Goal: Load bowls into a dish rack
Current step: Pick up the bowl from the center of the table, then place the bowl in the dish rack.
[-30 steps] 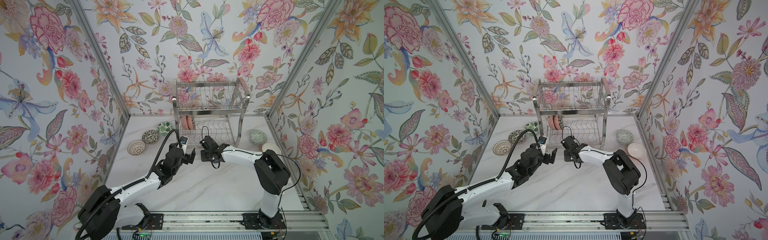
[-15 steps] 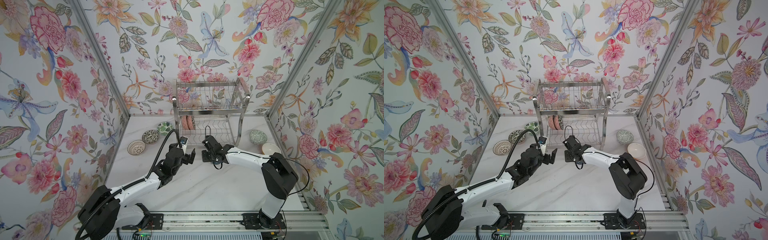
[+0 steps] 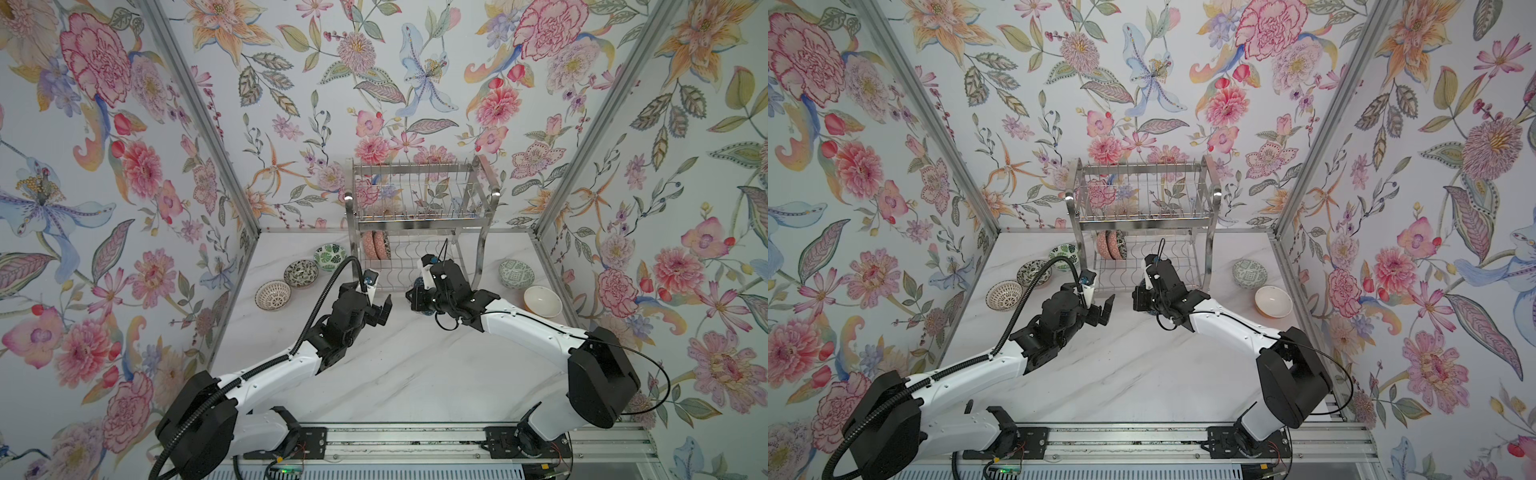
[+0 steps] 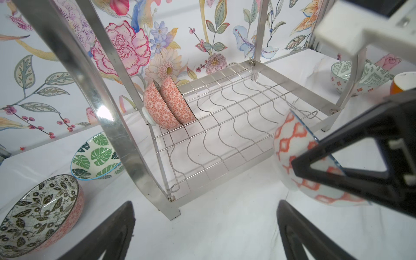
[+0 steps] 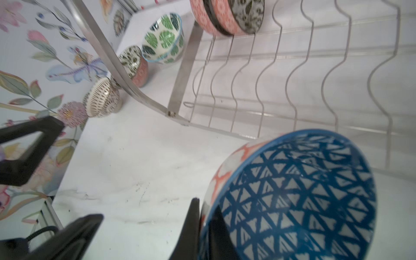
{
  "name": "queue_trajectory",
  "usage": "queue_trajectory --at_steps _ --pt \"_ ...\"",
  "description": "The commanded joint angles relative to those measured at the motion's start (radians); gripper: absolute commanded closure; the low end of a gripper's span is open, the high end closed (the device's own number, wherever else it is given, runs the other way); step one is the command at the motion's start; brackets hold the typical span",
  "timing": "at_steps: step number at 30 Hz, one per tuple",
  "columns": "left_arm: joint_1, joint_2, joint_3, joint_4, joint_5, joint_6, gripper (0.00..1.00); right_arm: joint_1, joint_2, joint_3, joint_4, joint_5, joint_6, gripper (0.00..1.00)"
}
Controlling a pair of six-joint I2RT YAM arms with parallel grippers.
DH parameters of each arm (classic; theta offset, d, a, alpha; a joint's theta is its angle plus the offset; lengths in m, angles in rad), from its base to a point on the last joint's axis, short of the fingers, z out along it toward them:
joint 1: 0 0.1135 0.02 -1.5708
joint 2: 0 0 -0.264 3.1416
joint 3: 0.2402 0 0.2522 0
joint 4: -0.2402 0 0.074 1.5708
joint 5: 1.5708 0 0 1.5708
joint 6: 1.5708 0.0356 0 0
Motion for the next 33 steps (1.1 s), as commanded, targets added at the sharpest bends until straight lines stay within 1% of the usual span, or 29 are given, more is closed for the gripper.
queue_trajectory --at_steps 1,2,7,11,20,23,28,33 --pt "0.011 -0.003 0.049 -0.05 0.002 0.101 0.01 -0.019 -0.032 -0.031 0.214 -0.069 -0.019 1.0" --pt "0.01 0.002 0.059 -0.064 -0.006 0.135 0.01 -0.05 -0.034 -0.036 0.251 -0.083 -0.018 1.0" --pt "0.009 0.032 0.114 -0.139 -0.099 0.284 0.01 -0.094 -0.003 -0.045 0.413 -0.139 -0.024 1.0" --pt "0.009 0.048 0.141 -0.14 -0.151 0.389 0.01 -0.127 0.042 -0.034 0.504 -0.158 -0.008 1.0" --pt "0.007 0.08 0.133 -0.072 -0.18 0.428 0.01 -0.141 0.162 0.012 0.63 -0.184 0.04 1.0" --pt "0.009 0.07 0.103 -0.038 -0.173 0.43 0.01 -0.142 0.2 0.019 0.688 -0.218 0.043 1.0" --pt "0.009 0.035 0.034 0.034 -0.163 0.431 0.01 -0.15 0.243 0.027 0.732 -0.221 0.056 1.0" --pt "0.009 0.022 -0.006 0.087 -0.141 0.427 0.01 -0.162 0.308 0.054 0.791 -0.242 0.089 1.0"
